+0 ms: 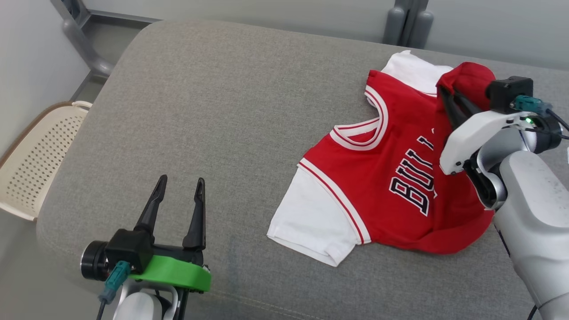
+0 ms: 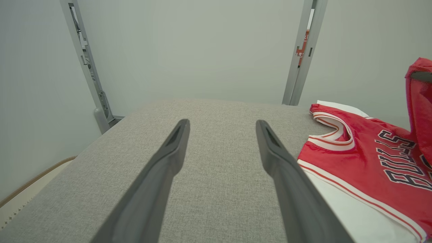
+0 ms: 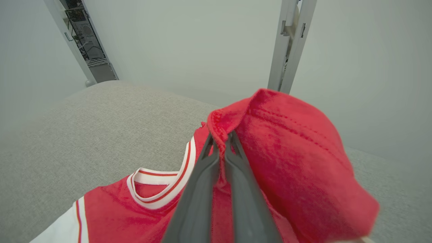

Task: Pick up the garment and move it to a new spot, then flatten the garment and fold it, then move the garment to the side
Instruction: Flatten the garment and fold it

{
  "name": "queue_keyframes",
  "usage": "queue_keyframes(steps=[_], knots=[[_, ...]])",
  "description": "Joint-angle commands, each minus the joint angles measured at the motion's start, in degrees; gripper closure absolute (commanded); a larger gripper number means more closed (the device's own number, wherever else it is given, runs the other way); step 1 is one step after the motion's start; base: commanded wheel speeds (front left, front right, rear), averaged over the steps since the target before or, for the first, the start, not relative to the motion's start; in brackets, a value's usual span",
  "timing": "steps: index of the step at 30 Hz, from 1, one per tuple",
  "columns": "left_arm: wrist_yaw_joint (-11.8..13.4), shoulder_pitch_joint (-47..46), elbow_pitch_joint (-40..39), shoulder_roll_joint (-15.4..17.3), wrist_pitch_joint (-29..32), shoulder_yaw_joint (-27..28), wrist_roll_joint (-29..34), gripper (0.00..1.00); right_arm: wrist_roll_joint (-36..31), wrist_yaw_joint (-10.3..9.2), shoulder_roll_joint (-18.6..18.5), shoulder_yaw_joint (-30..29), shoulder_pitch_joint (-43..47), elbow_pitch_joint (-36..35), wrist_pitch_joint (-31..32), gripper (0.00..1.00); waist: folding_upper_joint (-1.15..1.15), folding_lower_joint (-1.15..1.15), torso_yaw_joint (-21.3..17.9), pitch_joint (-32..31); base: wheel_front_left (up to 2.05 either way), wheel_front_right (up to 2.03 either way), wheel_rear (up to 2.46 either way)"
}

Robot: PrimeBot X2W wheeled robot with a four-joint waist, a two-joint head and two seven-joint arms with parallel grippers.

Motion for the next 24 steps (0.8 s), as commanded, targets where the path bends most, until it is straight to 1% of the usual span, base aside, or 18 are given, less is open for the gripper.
queue_keyframes(steps=[1,3,5,7,9,14,16,20,24], knots=[[0.22,-1.22,0.04,-0.05,0.0,-0.27,-0.28,0.0,0.44,-0.08,0.64,0.91,-1.46,2.9,-1.05,0.0,0.0,0.0,1.48,1.25,0.0,0.0,0.0],[0.4,-1.54,0.13,-0.06,-0.01,-0.72,-0.73,0.0,0.76,-0.08,0.91,2.55,-2.82,7.59,-1.78,0.0,0.0,0.0,1.91,1.59,0.0,0.0,0.0],[0.63,-1.76,0.18,-0.07,-0.01,-1.11,-1.02,0.0,1.32,-0.08,1.17,3.9,-4.53,10.65,-3.62,0.0,0.0,0.0,2.06,1.79,0.0,0.0,0.0],[1.02,-1.84,0.02,-0.04,0.0,-0.82,-1.14,0.0,2.33,-0.08,1.55,5.28,-5.16,12.7,-5.72,0.0,0.0,0.0,1.56,1.85,0.0,0.0,0.0],[1.15,-1.53,0.02,-0.05,0.0,-0.52,-0.78,0.0,3.34,-0.09,0.65,6.49,-5.3,14.09,-7.74,0.0,0.0,0.0,0.77,1.67,0.0,0.0,0.0],[1.43,-0.12,-0.12,0.02,-0.01,1.12,-0.13,0.0,5.64,-0.09,-1.81,7.76,-4.94,15.84,-12.01,0.0,0.0,0.0,-2.17,0.58,0.0,0.0,0.0],[1.27,0.25,-0.39,0.25,-0.01,1.79,0.08,0.0,6.82,-0.09,-3.62,7.56,-3.84,16.18,-13.24,0.0,0.0,0.0,-3.38,0.13,0.0,0.0,0.0],[1.03,0.6,-0.84,0.5,-0.01,2.46,0.69,0.0,8.8,-0.09,-6.07,7.51,-1.22,16.75,-13.99,0.0,0.0,0.0,-5.04,-0.18,0.0,0.0,0.0],[0.86,0.51,-1.17,0.48,-0.01,2.7,1.08,0.0,11.05,-0.08,-7.43,7.2,2.13,17.36,-14.31,0.0,0.0,0.0,-5.78,0.24,0.0,0.0,0.0]])
